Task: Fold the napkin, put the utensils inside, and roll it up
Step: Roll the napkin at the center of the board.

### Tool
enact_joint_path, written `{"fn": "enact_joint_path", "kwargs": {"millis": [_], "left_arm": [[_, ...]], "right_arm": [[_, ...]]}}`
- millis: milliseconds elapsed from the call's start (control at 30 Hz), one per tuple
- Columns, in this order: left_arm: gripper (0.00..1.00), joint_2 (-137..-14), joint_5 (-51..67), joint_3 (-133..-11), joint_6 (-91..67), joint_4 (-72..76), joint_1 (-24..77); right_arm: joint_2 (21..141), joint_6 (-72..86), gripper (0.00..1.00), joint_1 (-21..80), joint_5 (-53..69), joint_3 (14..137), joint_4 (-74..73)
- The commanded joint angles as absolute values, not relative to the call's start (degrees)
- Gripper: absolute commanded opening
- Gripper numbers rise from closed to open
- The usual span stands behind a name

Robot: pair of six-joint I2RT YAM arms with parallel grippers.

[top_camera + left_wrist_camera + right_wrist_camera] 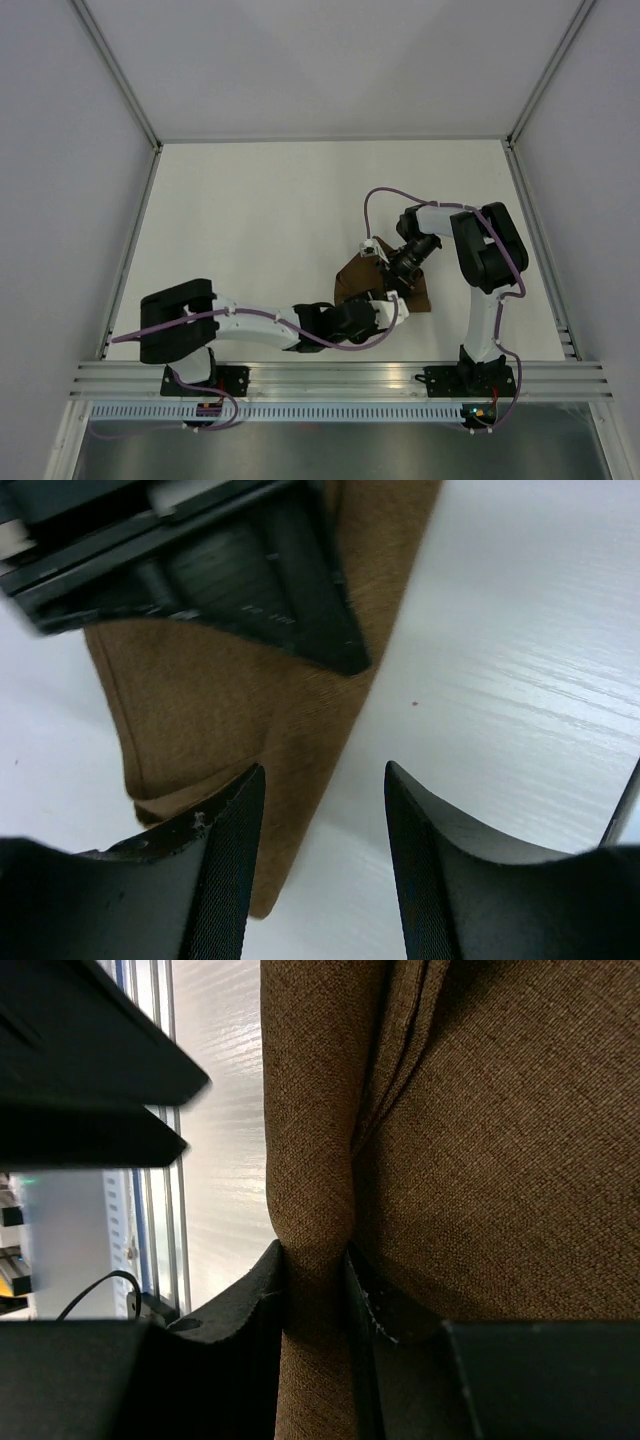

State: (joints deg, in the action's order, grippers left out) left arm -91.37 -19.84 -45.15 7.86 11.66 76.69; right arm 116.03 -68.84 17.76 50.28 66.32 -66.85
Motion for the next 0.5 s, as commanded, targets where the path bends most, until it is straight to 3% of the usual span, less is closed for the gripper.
{"fn": "enact_joint_path", "kwargs": {"millis": [0,467], "left_arm": [[0.57,-97.3,-26.3,-50.3,18.4,12.8,79.8],[0.57,-110.4,-27.6,-52.1,25.4,24.3,80.2]], "right_arm": [[119.4,-72.3,0.18,17.5,45.8,66.9,-65.6],[122.4,-72.5,0.18,16.8,45.3,69.0,-67.3]]}}
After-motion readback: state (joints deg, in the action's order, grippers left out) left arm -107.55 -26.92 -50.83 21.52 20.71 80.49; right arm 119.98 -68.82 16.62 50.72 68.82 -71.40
